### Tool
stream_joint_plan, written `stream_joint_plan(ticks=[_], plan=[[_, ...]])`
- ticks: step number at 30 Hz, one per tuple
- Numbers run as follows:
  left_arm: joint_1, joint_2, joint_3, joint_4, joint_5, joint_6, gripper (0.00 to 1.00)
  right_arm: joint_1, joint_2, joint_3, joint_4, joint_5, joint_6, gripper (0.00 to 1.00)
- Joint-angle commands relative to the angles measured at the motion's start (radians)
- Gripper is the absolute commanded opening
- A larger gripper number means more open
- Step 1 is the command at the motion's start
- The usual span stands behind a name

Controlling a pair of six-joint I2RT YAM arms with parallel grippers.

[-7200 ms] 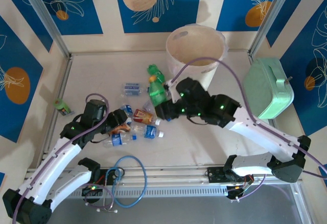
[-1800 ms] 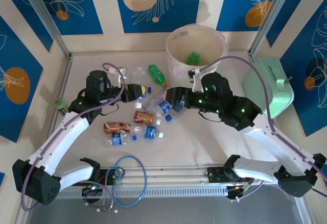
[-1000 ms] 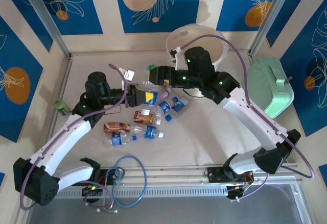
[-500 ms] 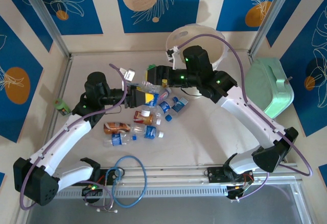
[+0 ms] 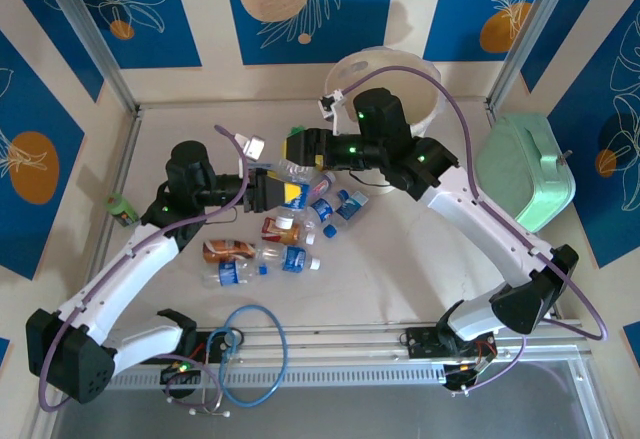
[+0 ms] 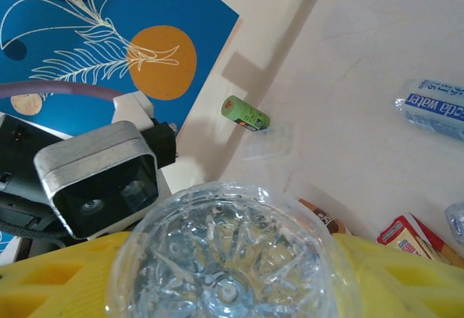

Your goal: Put the plastic bottles in the bin

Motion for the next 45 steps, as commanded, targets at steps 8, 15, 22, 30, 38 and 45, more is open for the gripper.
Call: stream_joint_plan(ticks=[8,15,22,30,38,45], plan=[[-0.011,-0.059,0.007,-0.040,-0.072,0.086,1.00,-0.017,-0.045,0.012,0.011,0.006,-0.013,0.63],[-0.011,-0.133,-0.009,-0.119,-0.213,0.123,1.00,-0.122,-0.062,0.069,-0.018,0.043,-0.046,0.63],[-0.011,-0.211,-0.042,-0.308,-0.371,0.200,1.00,-0.344,-0.069,0.145,0.011,0.010,-0.060,0.64],[-0.011,-0.264,-0.129,-0.387,-0.486,0.184,1.00,-0.542,-0.056,0.119,0.087,0.065,-0.033,0.64],[-0.013,-0.298,-0.167,-0.476,-0.630,0.162,1.00,-0.645,0.007,0.096,0.162,0.090,-0.001,0.63],[-0.013,-0.300,-0.193,-0.498,-0.676,0.134,1.00,-0.660,0.085,0.132,0.137,0.107,-0.031,0.65]])
